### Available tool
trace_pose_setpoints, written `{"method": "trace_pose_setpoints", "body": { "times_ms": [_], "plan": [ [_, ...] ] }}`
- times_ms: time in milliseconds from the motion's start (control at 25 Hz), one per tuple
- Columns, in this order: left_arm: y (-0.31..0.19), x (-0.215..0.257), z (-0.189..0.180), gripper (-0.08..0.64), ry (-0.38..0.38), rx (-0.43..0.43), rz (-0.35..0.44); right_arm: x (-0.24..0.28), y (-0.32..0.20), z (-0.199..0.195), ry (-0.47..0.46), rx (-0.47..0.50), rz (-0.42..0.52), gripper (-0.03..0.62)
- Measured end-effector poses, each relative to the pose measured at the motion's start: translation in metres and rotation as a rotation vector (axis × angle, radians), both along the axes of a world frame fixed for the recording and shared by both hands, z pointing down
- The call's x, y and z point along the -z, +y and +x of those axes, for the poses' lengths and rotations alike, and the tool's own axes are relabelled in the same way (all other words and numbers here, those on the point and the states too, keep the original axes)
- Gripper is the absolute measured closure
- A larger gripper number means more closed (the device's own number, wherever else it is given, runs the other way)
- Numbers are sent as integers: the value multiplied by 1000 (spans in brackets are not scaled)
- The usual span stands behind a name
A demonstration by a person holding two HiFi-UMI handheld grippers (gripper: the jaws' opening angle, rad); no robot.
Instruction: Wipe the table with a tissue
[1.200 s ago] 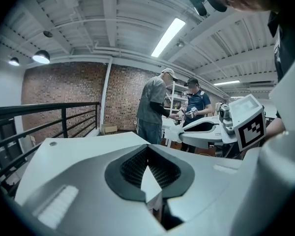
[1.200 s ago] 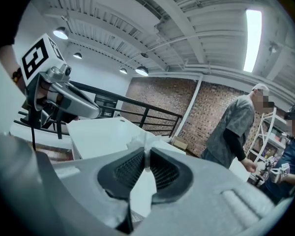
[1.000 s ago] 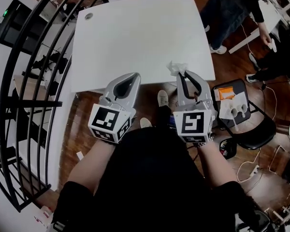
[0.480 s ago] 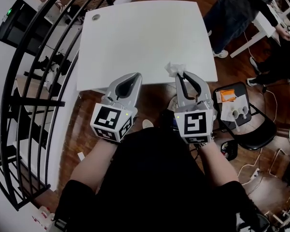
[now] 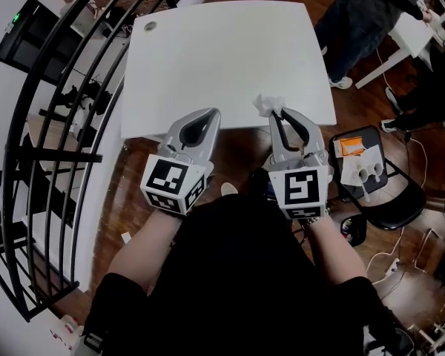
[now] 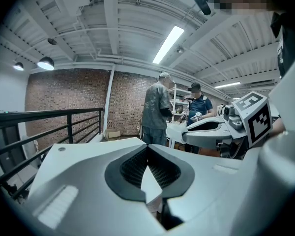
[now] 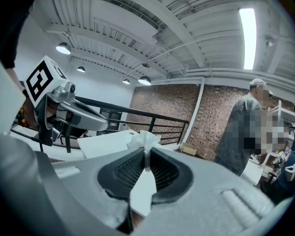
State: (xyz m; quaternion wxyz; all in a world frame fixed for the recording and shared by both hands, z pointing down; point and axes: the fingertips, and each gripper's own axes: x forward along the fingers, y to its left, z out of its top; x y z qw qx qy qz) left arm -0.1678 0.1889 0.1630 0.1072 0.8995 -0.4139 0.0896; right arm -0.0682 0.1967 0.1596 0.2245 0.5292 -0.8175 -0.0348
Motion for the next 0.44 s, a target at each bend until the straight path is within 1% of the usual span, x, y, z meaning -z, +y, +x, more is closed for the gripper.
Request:
{"method": "trace_pose_setpoints", "body": {
  "times_ms": [440],
  "plan": [
    [3, 1, 2, 543, -5, 10, 9, 3, 0, 0, 4, 14, 15, 563]
  ]
}}
